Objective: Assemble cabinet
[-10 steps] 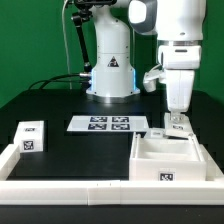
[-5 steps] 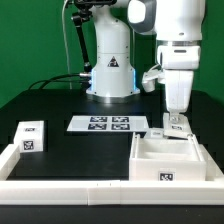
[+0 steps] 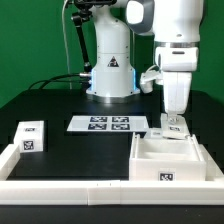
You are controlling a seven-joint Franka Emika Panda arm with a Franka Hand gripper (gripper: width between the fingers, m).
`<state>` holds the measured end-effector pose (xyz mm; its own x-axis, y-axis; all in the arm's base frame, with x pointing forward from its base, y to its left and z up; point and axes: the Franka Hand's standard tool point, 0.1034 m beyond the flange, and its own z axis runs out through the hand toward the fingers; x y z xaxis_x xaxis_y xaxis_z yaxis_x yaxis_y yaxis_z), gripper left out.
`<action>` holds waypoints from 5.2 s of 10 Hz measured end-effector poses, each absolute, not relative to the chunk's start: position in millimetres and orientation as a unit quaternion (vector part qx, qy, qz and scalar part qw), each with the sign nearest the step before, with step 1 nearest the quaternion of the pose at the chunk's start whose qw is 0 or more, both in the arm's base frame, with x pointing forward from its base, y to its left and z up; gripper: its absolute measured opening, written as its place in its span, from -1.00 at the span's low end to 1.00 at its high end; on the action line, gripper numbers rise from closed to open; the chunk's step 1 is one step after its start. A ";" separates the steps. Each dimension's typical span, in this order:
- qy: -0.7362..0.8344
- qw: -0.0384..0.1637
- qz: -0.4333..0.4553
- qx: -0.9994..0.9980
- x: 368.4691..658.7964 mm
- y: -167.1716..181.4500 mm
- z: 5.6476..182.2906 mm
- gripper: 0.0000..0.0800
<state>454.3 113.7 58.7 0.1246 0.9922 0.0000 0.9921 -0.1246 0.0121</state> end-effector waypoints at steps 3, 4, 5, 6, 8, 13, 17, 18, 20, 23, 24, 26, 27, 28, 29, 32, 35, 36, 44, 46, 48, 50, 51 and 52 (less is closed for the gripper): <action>0.662 0.005 0.004 0.750 456.3 113.9 59.8 -0.82; 0.662 0.007 0.006 0.750 458.8 114.7 61.2 -0.82; 0.662 0.006 0.006 0.749 458.9 115.1 61.1 -0.82; 0.662 0.006 0.006 0.749 458.6 116.1 60.6 -0.82; 0.663 0.005 0.006 0.748 458.5 116.6 59.7 -0.82; 0.660 0.005 0.006 0.752 468.2 116.9 59.5 -0.82; 0.660 0.005 0.006 0.751 472.8 115.6 59.1 -0.82; 0.660 0.005 0.006 0.751 472.8 115.6 59.1 -0.82; 0.658 0.004 0.009 0.753 478.5 115.1 56.7 -0.82; 0.654 0.009 0.016 0.757 513.6 108.5 56.6 -0.82; 0.657 0.010 0.017 0.754 522.3 106.8 56.7 -0.82; 0.677 0.014 0.024 0.735 538.0 103.7 57.9 -0.82; 0.675 0.013 0.024 0.737 537.2 104.5 57.8 -0.82; 0.675 0.013 0.024 0.737 537.4 104.5 57.9 -0.82; 0.675 0.013 0.024 0.737 537.5 104.5 57.9 -0.82; 0.677 0.013 0.021 0.736 552.2 103.4 57.9 -0.82; 0.679 0.012 0.014 0.734 580.3 102.5 56.9 -0.82; 0.683 0.008 0.004 0.731 580.4 102.7 56.5 -0.82; 0.685 0.012 0.010 0.728 575.3 98.9 61.1 -0.09; 0.682 0.018 0.010 0.731 562.2 95.8 71.6 0.63; 0.670 0.030 0.007 0.742 536.5 88.5 91.7 0.91; 0.647 0.036 0.009 0.761 498.8 84.3 99.0 0.98; 0.641 0.034 0.011 0.767 484.9 84.7 94.3 1.00; 0.639 0.030 0.017 0.769 478.4 86.9 87.5 1.00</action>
Offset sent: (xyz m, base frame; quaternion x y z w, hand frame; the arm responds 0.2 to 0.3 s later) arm 0.0123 0.0048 0.0077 0.0005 -0.0035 0.0057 1.0000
